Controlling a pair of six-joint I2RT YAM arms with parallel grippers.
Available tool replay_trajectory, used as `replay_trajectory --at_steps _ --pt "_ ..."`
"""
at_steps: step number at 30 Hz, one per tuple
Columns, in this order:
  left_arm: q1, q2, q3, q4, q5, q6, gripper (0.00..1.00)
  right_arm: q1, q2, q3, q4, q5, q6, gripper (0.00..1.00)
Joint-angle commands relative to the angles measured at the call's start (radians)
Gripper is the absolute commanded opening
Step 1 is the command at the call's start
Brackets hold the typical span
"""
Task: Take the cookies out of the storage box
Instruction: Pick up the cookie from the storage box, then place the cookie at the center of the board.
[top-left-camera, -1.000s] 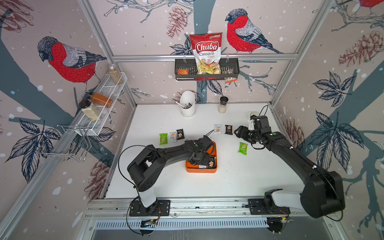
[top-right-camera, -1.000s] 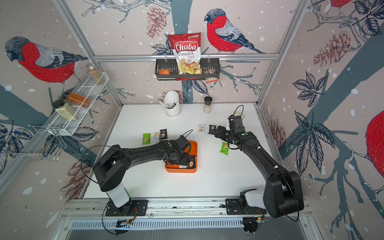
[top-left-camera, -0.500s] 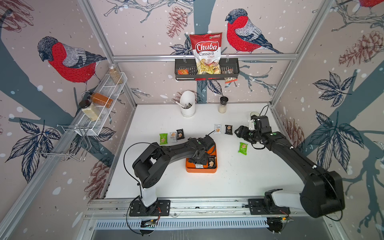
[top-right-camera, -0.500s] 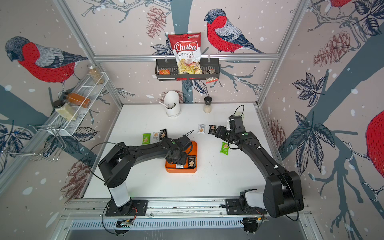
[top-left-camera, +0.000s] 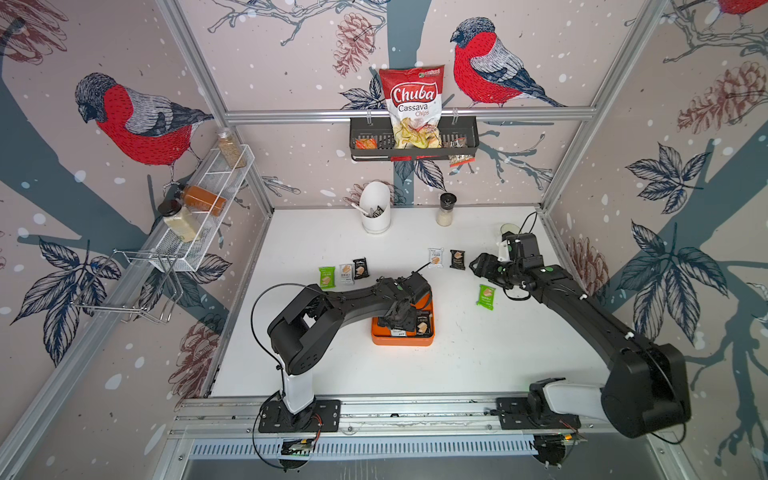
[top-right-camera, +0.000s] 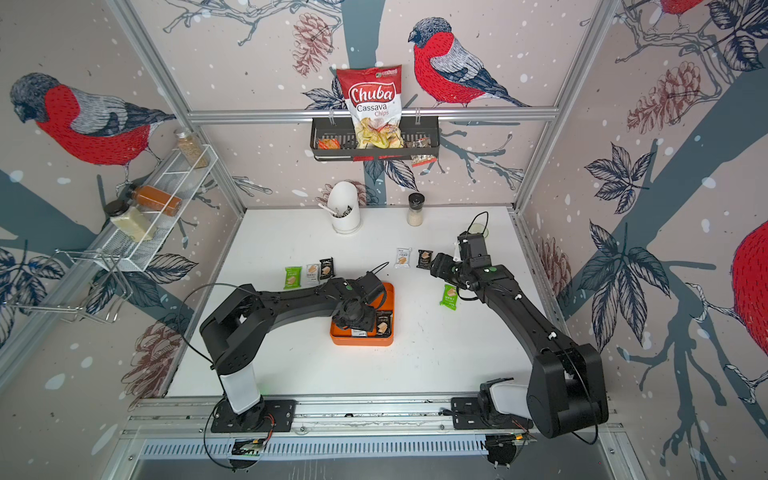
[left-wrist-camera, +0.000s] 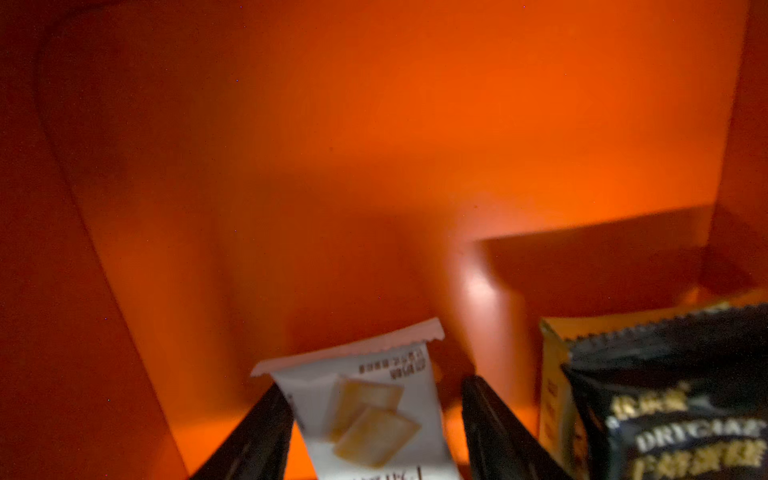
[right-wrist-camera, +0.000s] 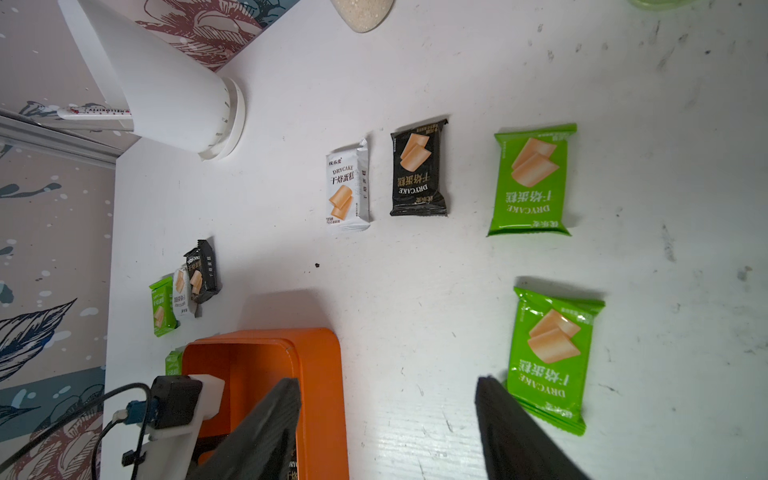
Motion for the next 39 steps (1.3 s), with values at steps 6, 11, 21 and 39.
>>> replay_trajectory --at_steps 6,11,21,39 --pt "-0.002 0.007 -0.021 0.014 0.033 -0.037 0.57 -0.003 -0.005 0.005 -0.007 0.012 -0.006 0.72" --pt "-0.002 -0.001 -0.012 0.013 0.019 -0.042 0.45 -0.002 -0.009 0.005 -0.010 0.011 -0.007 0.72" --pt "0.013 -0.030 0.062 -0.008 -0.023 -0.057 0.41 -0.002 -0.036 -0.001 -0.021 0.012 -0.015 0.72" --pt "0.084 -0.182 0.073 -0.068 -0.113 -0.077 0.41 0.003 -0.112 -0.036 -0.029 -0.029 -0.020 0.72"
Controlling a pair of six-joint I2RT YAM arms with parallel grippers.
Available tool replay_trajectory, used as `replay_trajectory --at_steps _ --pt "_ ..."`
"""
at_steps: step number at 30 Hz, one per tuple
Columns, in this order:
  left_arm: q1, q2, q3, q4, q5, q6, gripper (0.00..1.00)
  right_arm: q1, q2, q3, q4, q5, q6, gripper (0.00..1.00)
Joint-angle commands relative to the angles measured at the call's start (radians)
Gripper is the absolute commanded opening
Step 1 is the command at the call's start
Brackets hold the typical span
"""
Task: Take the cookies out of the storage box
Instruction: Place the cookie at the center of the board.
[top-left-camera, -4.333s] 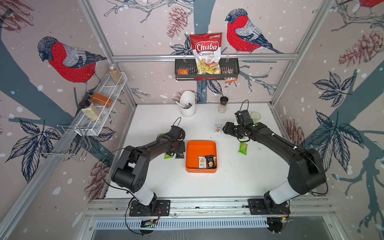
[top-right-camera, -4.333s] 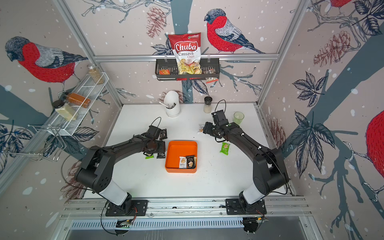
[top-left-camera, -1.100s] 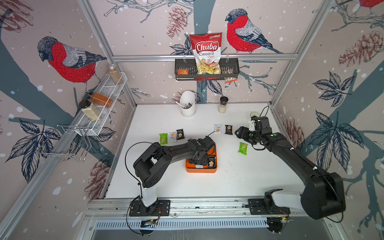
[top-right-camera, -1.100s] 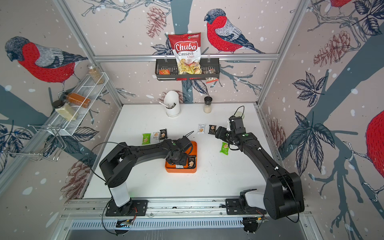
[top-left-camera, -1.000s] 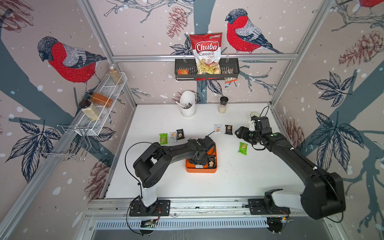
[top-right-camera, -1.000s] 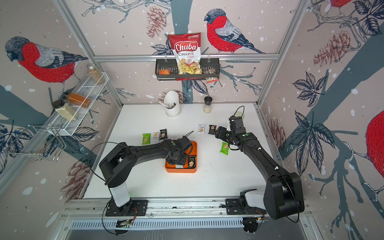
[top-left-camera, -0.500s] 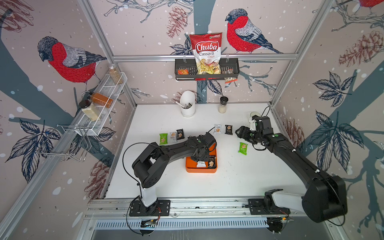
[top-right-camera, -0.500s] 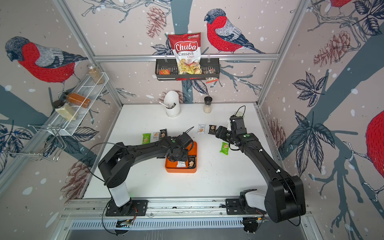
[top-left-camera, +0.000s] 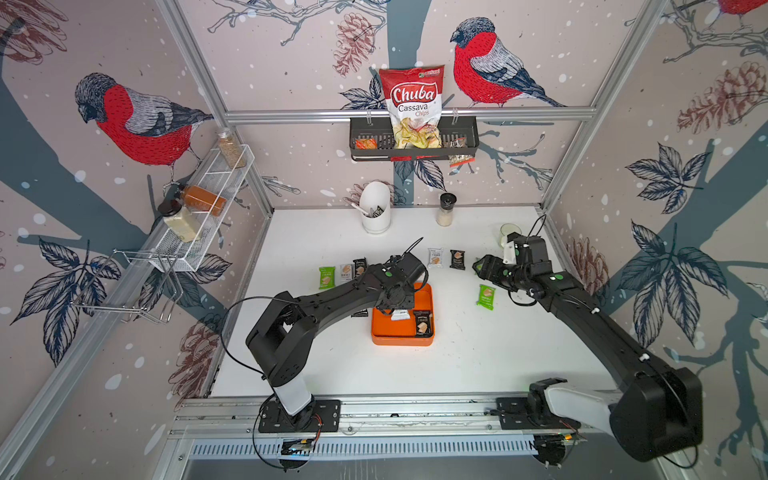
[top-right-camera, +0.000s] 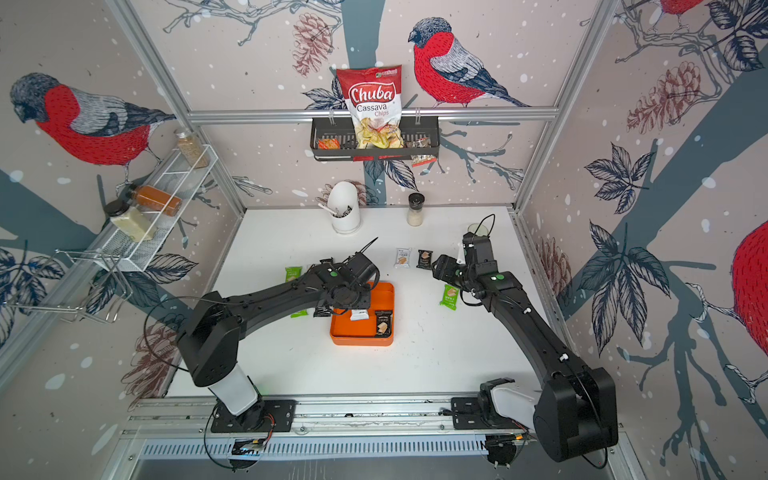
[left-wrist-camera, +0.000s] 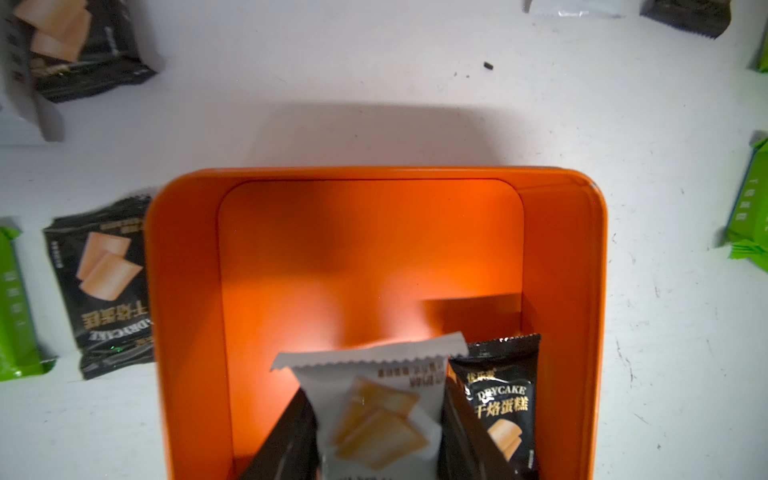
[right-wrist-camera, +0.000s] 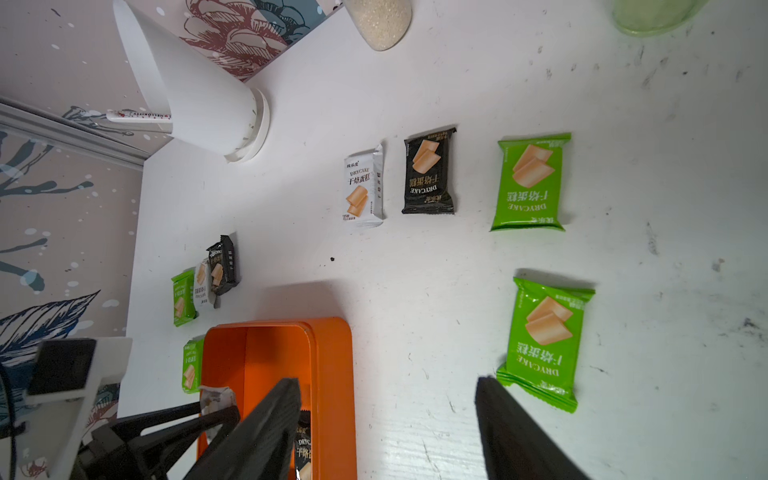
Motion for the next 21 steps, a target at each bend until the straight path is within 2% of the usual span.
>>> replay_trajectory --at_steps 1,6,12,21 --pt "0.031 -0.043 -0.024 -0.032 -0.042 -0.002 0.41 0.007 -0.009 -0.009 -0.001 -0.023 -0.004 0.72" --pt "0.107 -0.124 -0.094 -0.040 -0.073 0.020 0.41 0.029 -0.006 -0.010 0.011 -0.023 0.000 0.72" --pt "0.240 -0.199 -0.204 -0.030 -0.094 0.074 0.41 0.064 0.050 0.022 0.040 -0.025 0.010 0.72" --pt "0.480 -0.240 -0.332 0.015 -0.130 0.242 0.40 0.083 0.139 0.067 0.064 0.001 0.023 0.72"
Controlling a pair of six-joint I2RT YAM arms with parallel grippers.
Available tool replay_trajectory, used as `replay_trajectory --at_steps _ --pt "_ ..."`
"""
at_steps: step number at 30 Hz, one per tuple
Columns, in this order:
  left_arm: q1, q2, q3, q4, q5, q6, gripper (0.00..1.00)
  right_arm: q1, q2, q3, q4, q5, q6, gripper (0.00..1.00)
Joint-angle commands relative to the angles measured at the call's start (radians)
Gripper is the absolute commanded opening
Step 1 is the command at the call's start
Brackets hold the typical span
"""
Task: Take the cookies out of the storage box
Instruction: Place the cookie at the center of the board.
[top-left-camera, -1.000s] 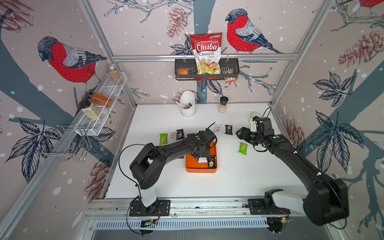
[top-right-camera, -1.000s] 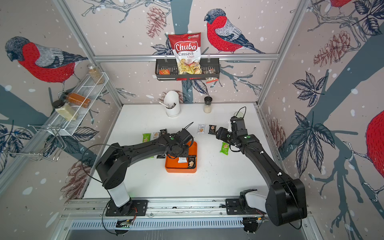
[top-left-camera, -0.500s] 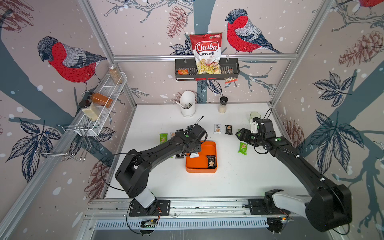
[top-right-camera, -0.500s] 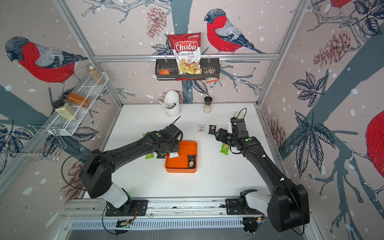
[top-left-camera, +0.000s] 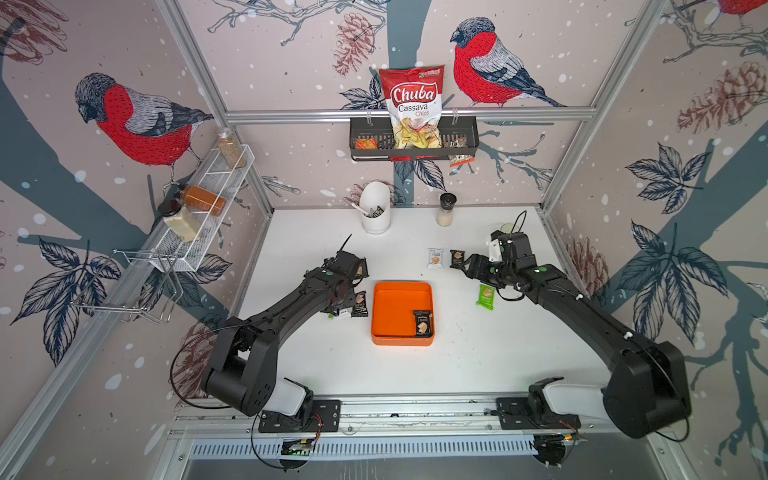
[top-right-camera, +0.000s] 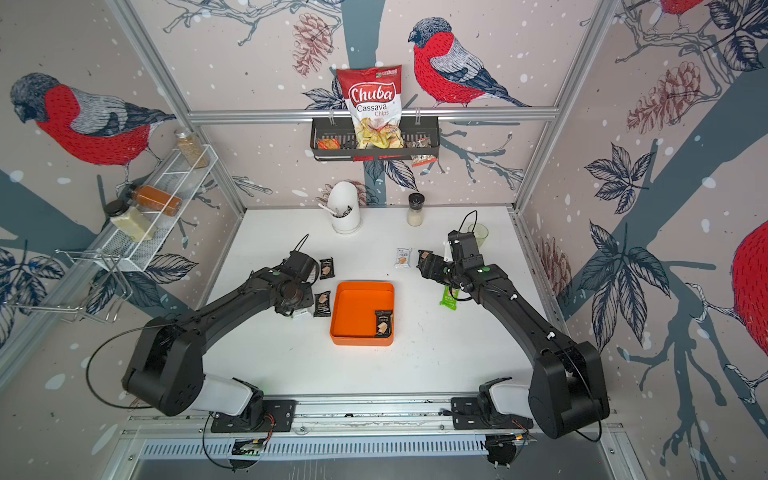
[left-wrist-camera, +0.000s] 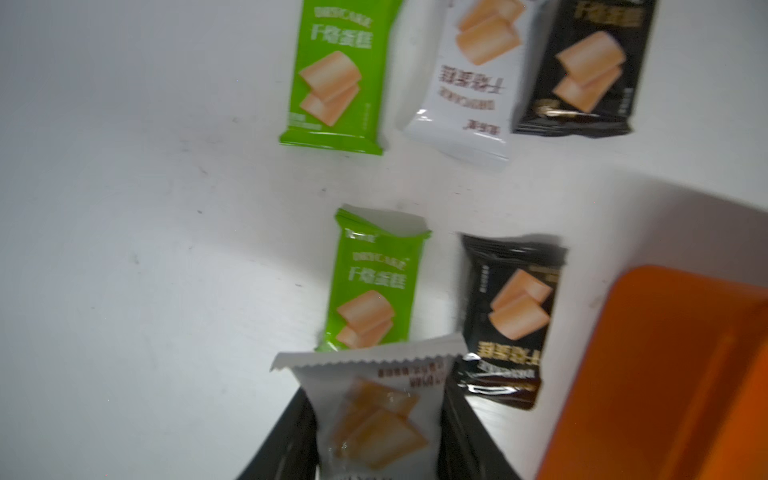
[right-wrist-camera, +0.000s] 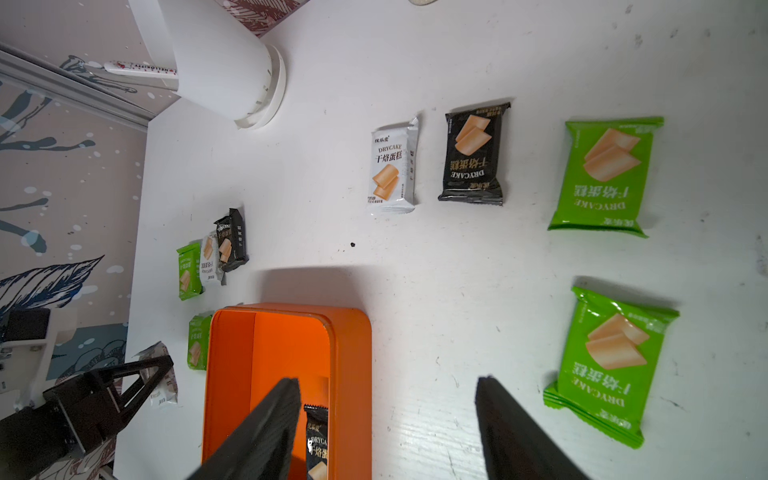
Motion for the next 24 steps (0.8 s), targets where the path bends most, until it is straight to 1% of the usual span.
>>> replay_trajectory --at_steps 1,6,9,12,19,22,24 --pt "0.070 -0.004 -0.017 0.029 -0.022 0.104 0.40 0.001 0.020 0.015 0.027 0.016 0.020 0.72" --pt "0.180 0.023 -0.028 0.075 -0.026 0.182 0.40 0.003 0.056 0.035 0.023 0.034 0.015 0.72" --pt "0.214 0.048 -0.035 0.110 -0.035 0.224 0.40 0.004 0.076 0.055 0.010 0.040 0.008 0.72" --pt "0.221 0.078 -0.046 0.152 -0.038 0.264 0.39 0.002 0.081 0.065 0.006 0.052 0.009 0.72" --pt "0.225 0.152 -0.039 0.183 -0.024 0.299 0.40 -0.002 0.088 0.080 -0.013 0.071 0.004 0.72" --pt "0.224 0.162 -0.039 0.186 -0.027 0.305 0.44 -0.002 0.091 0.080 -0.015 0.074 0.003 0.72" --pt "0.226 0.163 -0.039 0.185 -0.028 0.306 0.50 -0.002 0.093 0.080 -0.017 0.074 0.003 0.72"
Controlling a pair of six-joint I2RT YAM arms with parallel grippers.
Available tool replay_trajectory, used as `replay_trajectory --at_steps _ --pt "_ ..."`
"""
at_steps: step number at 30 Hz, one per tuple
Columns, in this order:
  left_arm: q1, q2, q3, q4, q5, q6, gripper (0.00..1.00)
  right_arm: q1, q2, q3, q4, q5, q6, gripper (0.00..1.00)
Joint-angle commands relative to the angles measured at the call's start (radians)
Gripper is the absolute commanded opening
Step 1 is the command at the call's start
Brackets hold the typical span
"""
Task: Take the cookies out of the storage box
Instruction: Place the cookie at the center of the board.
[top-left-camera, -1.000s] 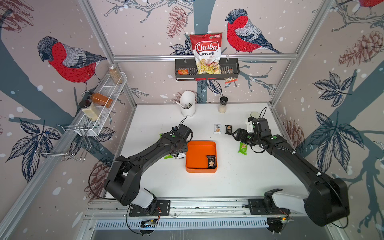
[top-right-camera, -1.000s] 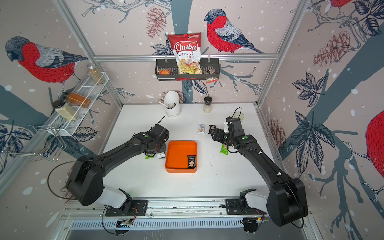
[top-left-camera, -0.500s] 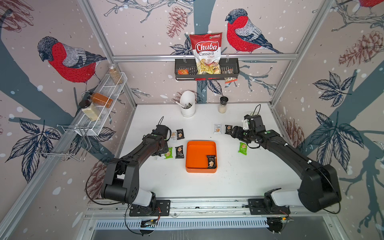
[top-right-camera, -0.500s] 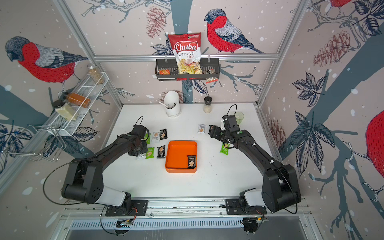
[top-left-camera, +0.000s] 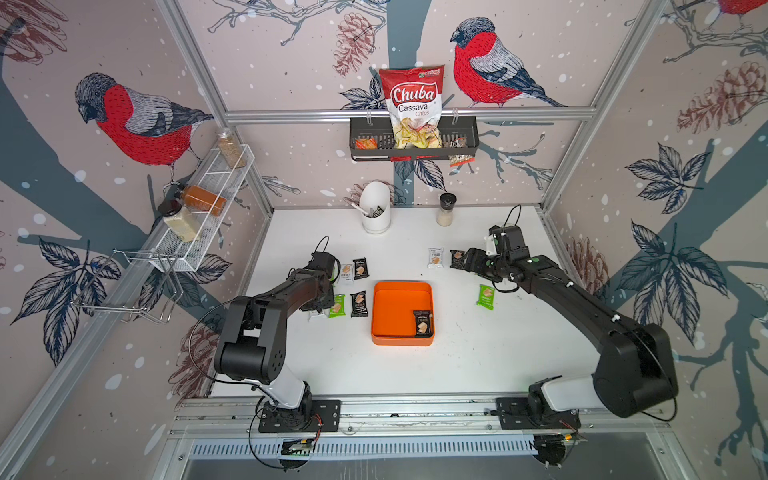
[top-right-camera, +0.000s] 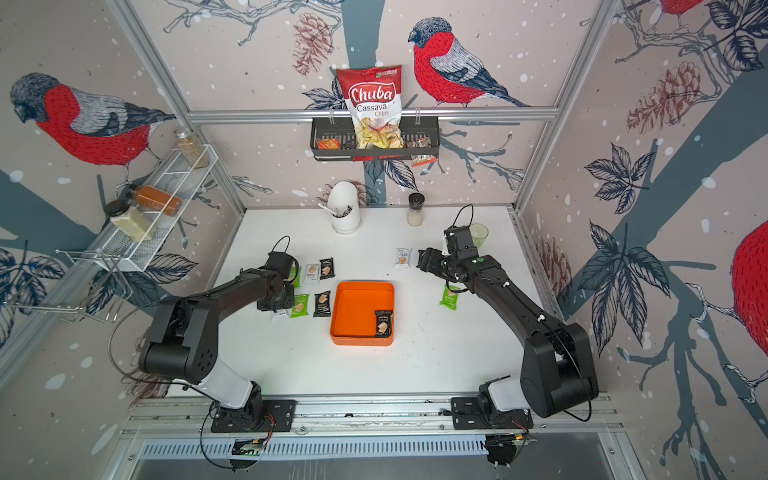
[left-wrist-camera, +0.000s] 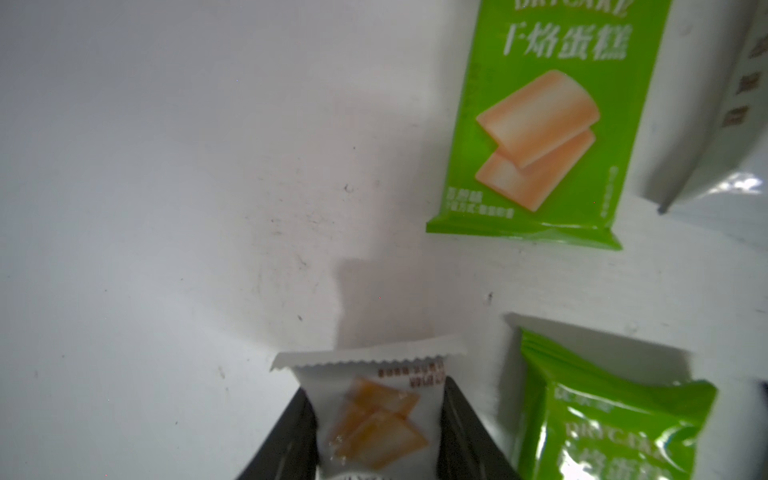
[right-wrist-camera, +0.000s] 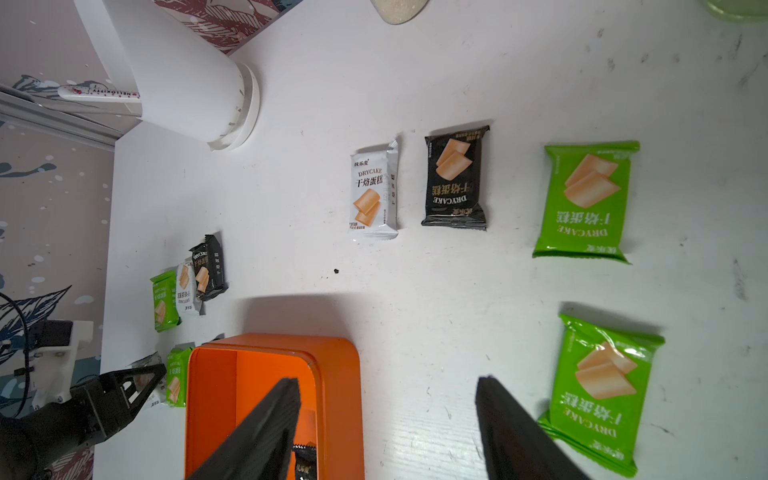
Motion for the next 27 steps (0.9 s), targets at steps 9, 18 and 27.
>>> replay_trajectory --at_steps 9,18,27 --pt "0.004 -0.024 0.015 -0.026 -0.001 -0.014 0.62 0.017 -0.019 0.007 -0.036 0.019 -0.029 0.73" --pt "0.002 -0.203 0.027 -0.109 0.122 -0.129 0.63 0.117 -0.094 -0.049 -0.060 0.045 -0.027 0.73" --pt "-0.081 -0.438 -0.025 -0.074 0.262 -0.288 0.66 0.271 -0.130 -0.087 -0.068 0.090 0.010 0.73"
